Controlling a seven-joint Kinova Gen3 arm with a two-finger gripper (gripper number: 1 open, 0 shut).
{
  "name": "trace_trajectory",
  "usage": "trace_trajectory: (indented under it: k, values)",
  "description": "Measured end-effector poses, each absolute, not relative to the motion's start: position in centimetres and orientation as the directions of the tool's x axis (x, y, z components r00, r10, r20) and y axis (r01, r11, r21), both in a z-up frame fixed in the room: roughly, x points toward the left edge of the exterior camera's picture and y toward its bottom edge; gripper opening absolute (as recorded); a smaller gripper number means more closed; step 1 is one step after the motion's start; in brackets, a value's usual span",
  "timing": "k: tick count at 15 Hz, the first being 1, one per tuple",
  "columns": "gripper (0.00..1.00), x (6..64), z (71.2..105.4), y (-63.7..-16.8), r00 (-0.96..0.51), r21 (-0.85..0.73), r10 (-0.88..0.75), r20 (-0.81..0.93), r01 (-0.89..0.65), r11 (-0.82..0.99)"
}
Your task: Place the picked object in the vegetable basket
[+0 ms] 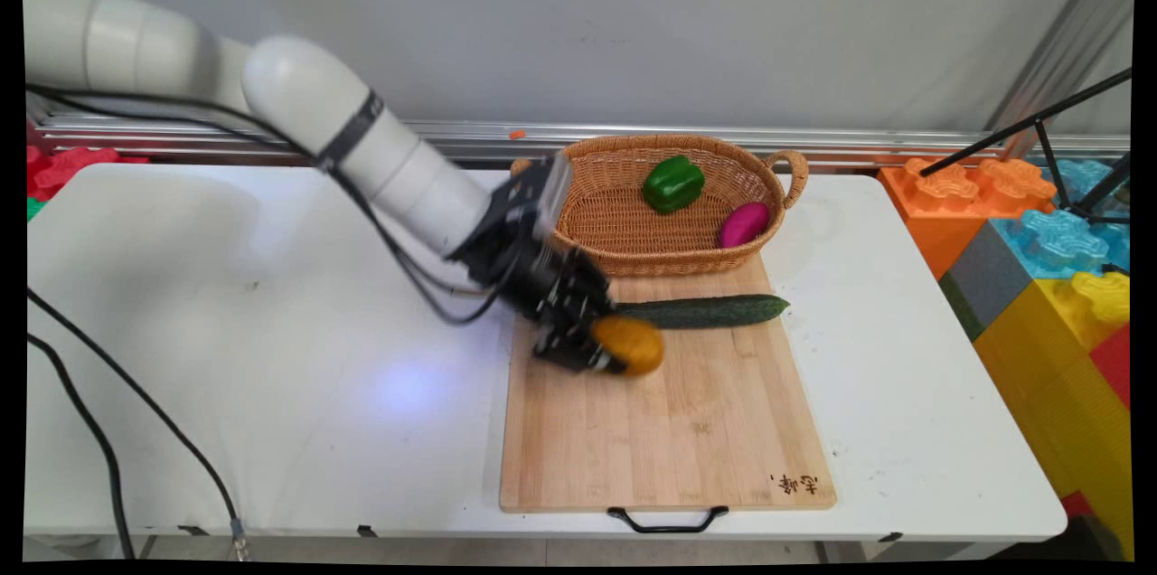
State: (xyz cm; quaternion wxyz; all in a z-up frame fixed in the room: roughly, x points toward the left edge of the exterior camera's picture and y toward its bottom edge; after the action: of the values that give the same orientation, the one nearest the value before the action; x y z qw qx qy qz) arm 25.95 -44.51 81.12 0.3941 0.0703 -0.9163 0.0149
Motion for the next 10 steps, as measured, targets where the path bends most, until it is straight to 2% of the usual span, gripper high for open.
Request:
trace_trajectory:
  k: [4, 10]
  values:
    - [0.00, 25.6, 86.0, -47.5, -0.606, -0.064, -0.135, 0.784, -0.295, 0.953]
    - [0.00, 26.5, 88.9, -51.3, -0.595, -0.160, -0.184, 0.783, -0.478, 0.864]
